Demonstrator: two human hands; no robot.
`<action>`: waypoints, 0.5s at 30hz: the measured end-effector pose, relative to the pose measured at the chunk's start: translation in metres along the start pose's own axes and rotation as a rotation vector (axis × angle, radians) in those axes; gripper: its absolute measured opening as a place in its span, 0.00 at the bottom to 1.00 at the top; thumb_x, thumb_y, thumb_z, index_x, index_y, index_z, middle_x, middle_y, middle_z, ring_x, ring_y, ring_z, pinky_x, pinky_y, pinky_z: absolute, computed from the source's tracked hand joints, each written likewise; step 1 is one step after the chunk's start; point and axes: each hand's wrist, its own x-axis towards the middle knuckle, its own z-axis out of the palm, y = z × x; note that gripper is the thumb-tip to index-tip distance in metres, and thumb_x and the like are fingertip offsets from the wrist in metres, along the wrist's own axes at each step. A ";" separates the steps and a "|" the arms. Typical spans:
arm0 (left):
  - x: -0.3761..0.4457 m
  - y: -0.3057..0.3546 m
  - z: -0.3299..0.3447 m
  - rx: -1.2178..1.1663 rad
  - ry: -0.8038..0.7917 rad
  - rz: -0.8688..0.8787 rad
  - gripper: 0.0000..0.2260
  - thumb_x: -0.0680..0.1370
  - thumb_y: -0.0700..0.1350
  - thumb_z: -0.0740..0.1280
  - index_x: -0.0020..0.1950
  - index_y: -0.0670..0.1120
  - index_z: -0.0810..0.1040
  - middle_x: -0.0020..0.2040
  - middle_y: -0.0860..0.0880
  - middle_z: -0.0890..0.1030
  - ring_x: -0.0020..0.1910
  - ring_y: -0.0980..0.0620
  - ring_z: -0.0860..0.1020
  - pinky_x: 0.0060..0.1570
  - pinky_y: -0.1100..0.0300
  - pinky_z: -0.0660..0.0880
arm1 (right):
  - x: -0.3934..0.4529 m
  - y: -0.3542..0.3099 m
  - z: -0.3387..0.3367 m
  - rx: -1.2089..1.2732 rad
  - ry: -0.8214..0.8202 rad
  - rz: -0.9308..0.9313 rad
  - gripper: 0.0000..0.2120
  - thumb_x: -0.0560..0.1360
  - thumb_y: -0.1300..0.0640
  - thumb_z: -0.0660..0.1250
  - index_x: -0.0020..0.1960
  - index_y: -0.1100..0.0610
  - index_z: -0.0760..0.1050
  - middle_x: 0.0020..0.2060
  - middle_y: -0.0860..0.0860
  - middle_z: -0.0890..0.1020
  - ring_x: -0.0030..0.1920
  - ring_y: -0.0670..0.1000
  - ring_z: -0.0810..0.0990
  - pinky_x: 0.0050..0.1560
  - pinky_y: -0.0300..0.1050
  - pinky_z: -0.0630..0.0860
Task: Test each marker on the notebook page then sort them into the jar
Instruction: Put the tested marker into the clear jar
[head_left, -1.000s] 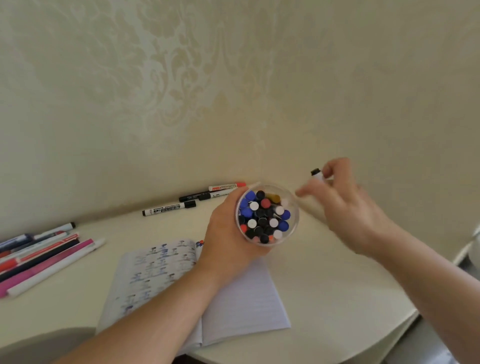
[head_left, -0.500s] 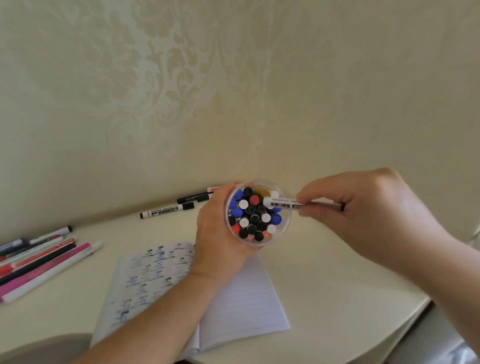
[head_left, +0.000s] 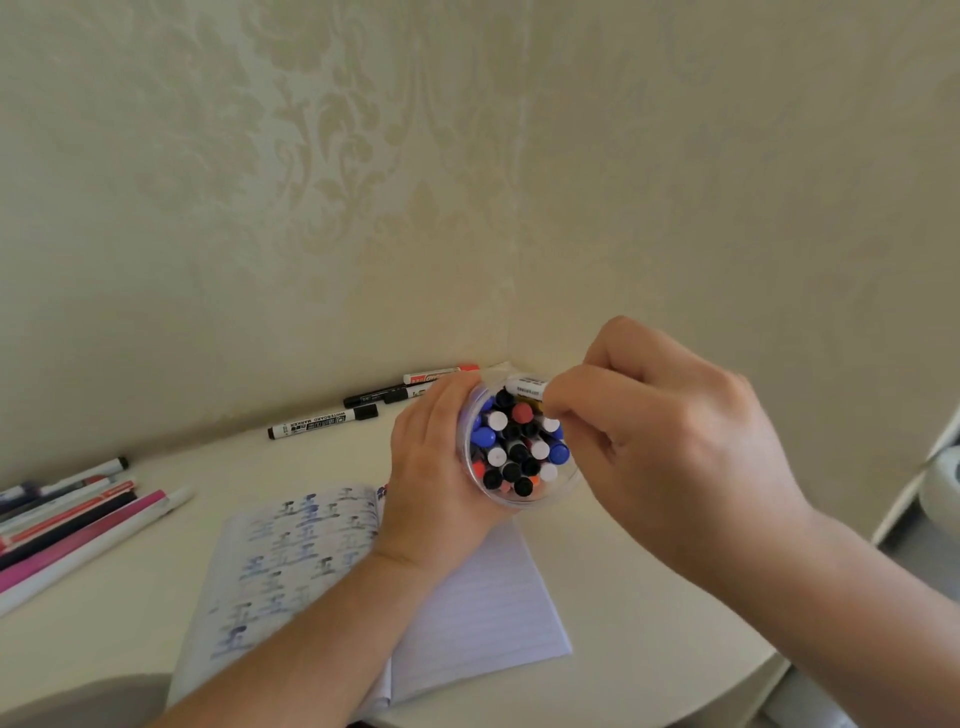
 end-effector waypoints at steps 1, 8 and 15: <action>0.001 0.002 -0.001 -0.037 -0.010 -0.029 0.43 0.62 0.60 0.83 0.73 0.51 0.71 0.67 0.54 0.77 0.68 0.51 0.74 0.67 0.46 0.72 | 0.001 0.000 -0.003 0.014 0.016 0.002 0.10 0.67 0.74 0.70 0.39 0.59 0.81 0.36 0.54 0.74 0.28 0.61 0.70 0.24 0.48 0.72; 0.000 0.006 -0.010 -0.315 0.003 -0.217 0.46 0.57 0.58 0.87 0.71 0.57 0.74 0.64 0.60 0.81 0.65 0.59 0.78 0.63 0.52 0.78 | -0.009 -0.001 -0.022 0.064 0.081 0.064 0.10 0.72 0.72 0.74 0.42 0.57 0.85 0.37 0.52 0.76 0.30 0.58 0.71 0.27 0.46 0.70; -0.001 0.010 -0.008 -0.261 0.016 -0.164 0.49 0.54 0.59 0.88 0.71 0.58 0.71 0.64 0.58 0.80 0.66 0.53 0.78 0.63 0.50 0.78 | -0.008 -0.014 -0.002 -0.061 0.068 0.062 0.13 0.64 0.76 0.68 0.38 0.58 0.81 0.33 0.53 0.72 0.27 0.60 0.65 0.23 0.43 0.67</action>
